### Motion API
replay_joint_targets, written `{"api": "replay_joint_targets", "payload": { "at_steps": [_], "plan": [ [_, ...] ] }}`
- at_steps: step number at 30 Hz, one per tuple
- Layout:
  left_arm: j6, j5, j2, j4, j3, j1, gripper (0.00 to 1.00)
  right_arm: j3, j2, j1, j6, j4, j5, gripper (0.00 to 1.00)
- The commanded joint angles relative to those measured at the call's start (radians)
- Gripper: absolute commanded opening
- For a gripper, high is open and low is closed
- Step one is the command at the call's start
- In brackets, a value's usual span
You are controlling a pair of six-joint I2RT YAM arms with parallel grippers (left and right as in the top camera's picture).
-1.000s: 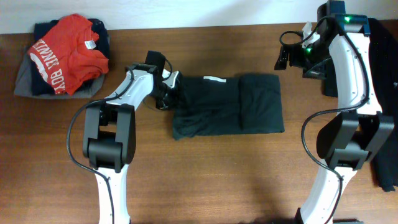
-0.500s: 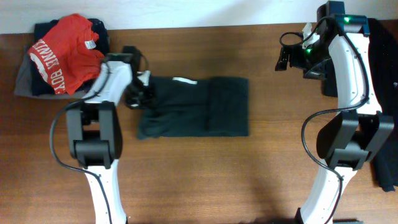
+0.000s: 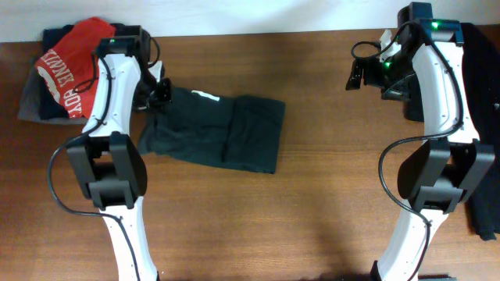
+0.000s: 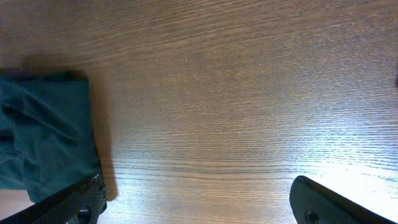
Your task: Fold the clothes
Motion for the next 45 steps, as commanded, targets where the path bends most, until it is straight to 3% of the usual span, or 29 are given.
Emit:
{"api": "replay_joint_targets", "payload": {
  "at_steps": [1, 10, 23, 45],
  "plan": [
    [0.02, -0.02, 0.003, -0.042, 0.07, -0.064, 0.0, -0.006, 0.038, 0.001, 0.0, 0.002, 0.016, 0.99],
    [0.02, -0.064, 0.003, -0.109, 0.128, -0.243, 0.01, -0.053, 0.066, 0.001, 0.0, 0.039, 0.016, 0.99],
    [0.019, -0.067, 0.004, -0.084, 0.129, -0.459, 0.02, -0.166, 0.066, 0.001, 0.001, 0.1, 0.013, 0.99],
    [0.019, -0.066, 0.008, 0.012, 0.127, -0.557, 0.11, -0.171, 0.066, 0.001, 0.004, 0.102, 0.0, 0.99]
  ]
}}
